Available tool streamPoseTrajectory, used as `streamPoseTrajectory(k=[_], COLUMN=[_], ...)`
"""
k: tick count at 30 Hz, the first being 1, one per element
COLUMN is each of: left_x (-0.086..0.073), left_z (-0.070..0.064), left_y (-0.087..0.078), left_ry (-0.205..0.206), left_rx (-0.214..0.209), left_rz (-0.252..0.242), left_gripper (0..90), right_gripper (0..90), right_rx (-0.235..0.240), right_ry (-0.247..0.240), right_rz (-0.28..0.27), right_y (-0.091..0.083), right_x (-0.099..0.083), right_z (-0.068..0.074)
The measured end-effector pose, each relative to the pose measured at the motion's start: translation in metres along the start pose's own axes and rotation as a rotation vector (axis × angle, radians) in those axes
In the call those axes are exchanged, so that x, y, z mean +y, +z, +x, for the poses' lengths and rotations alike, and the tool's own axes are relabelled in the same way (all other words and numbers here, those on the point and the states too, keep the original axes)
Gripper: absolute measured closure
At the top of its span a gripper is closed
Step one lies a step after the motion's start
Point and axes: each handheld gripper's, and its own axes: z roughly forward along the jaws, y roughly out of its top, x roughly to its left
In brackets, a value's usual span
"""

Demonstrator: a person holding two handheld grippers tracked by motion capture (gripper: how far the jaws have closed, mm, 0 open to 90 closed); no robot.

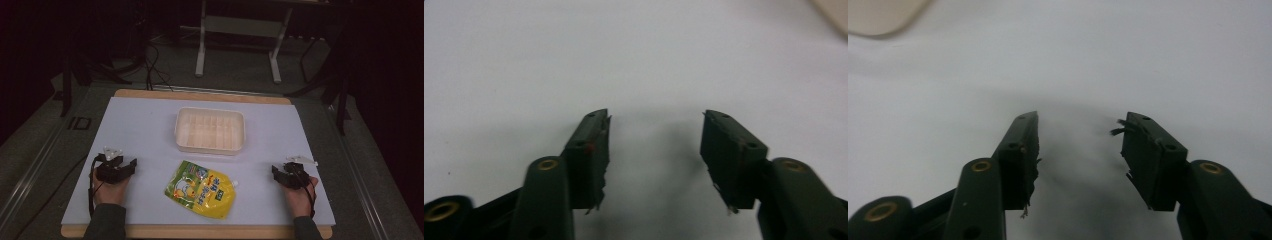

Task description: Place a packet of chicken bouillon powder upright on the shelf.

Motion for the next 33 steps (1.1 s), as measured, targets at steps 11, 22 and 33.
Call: streamPoseTrajectory(k=[11, 22, 33], left_x=[-0.003, -0.003, -0.003], left_z=[-0.002, -0.004, -0.006], left_y=[-0.001, -0.001, -0.001], left_ry=[0.016, 0.040, 0.045], left_rx=[-0.019, -0.004, 0.008], left_rz=[-0.020, -0.017, -0.018], left_gripper=[47.9, 47.5, 47.1], right_gripper=[54.4, 55.8, 54.3], right_rx=[0.169, 0.282, 0.360], right_ry=[-0.049, -0.152, -0.289], right_rz=[-0.021, -0.001, 0.047], right_y=[-0.024, -0.039, -0.044], right_x=[0.001, -0.010, -0.023], right_z=[0.021, 0.054, 0.090])
